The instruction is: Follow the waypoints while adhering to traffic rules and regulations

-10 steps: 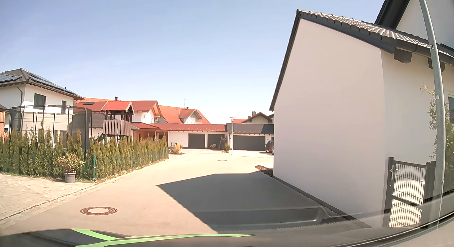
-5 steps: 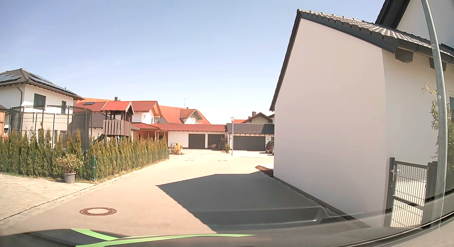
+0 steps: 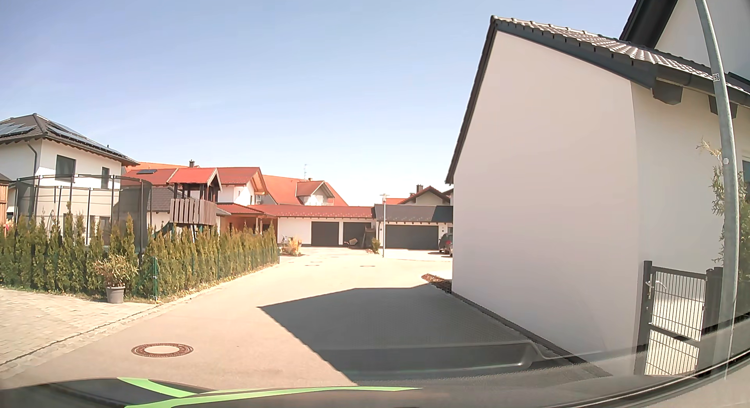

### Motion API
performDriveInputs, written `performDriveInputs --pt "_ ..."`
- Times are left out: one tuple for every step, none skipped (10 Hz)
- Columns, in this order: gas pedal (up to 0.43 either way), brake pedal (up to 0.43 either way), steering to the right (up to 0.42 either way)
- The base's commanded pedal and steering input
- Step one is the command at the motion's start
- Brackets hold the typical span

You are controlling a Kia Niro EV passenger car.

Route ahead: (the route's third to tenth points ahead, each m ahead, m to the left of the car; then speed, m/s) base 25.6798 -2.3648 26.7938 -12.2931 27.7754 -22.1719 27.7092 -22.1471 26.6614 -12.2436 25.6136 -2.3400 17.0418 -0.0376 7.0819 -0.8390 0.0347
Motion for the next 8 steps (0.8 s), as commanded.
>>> performDriveInputs --pt "0.0 0.451 -0.042" --pt "0.0 0.457 -0.042" --pt "0.0 0.457 -0.041" --pt "0.0 0.47 -0.042" --pt "0.0 0.488 -0.042" --pt "0.0 0.488 -0.042" --pt "0.0 0.476 -0.042" --pt "0.0 0.476 -0.042"
